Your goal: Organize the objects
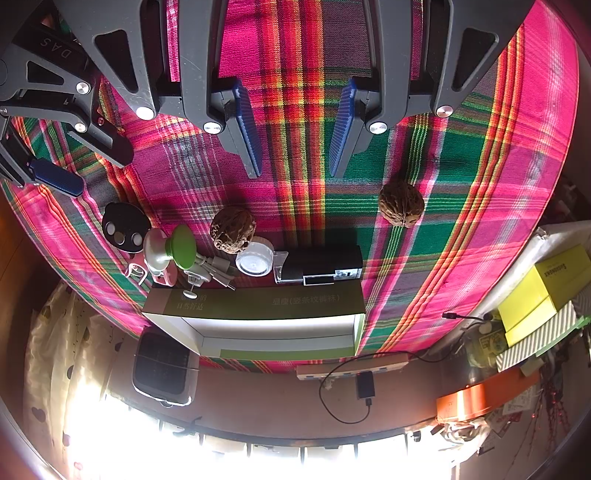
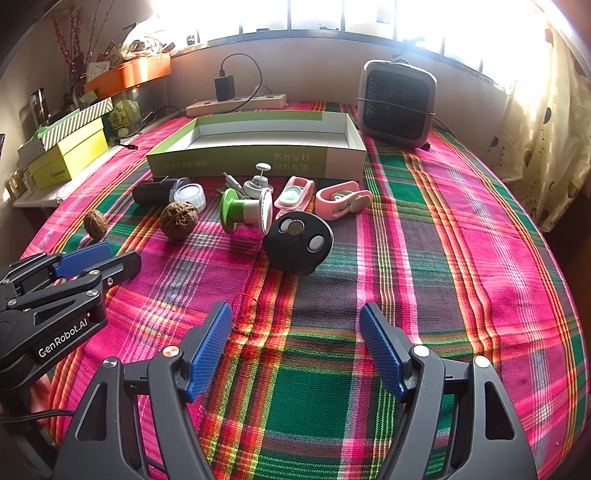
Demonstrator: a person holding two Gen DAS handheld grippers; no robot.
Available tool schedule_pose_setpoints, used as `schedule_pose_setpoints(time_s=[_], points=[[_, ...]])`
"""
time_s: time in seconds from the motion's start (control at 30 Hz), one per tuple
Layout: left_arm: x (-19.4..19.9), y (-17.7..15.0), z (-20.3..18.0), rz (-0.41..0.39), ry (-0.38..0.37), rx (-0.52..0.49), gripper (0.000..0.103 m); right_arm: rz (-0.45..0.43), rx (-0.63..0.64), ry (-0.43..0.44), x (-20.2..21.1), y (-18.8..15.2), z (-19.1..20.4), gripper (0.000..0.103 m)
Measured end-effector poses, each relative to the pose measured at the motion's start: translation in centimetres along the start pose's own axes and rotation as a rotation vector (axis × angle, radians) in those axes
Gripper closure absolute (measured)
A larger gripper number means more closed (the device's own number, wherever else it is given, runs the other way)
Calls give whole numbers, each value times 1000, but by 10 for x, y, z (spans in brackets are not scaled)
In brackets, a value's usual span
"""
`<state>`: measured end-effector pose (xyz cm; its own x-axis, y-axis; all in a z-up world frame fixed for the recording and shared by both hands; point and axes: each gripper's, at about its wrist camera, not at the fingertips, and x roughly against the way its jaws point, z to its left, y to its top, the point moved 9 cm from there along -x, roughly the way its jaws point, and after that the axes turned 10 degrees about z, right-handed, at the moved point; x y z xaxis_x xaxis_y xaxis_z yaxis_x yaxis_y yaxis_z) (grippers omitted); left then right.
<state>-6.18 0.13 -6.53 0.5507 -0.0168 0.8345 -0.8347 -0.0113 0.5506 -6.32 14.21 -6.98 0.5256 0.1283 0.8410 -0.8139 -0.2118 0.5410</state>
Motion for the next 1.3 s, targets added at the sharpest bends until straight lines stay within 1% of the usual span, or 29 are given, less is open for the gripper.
schedule_pose_setpoints(time_s=[0.87, 0.97, 1.07, 1.13, 1.3], points=[[4, 0, 0, 0, -8, -6, 68, 2, 3, 3, 2, 2, 1, 31], [4, -2, 2, -1, -32, -8, 68, 6, 10, 10, -2, 4, 2, 31], [3, -2, 2, 4, -53, -33, 68, 14, 21, 22, -1, 1, -4, 31], [3, 0, 2, 7, -68, -44, 68, 19, 24, 27, 0, 0, 0, 31], [6, -4, 8, 19, -116, -38, 68, 43, 18, 31, -4, 8, -7, 31]])
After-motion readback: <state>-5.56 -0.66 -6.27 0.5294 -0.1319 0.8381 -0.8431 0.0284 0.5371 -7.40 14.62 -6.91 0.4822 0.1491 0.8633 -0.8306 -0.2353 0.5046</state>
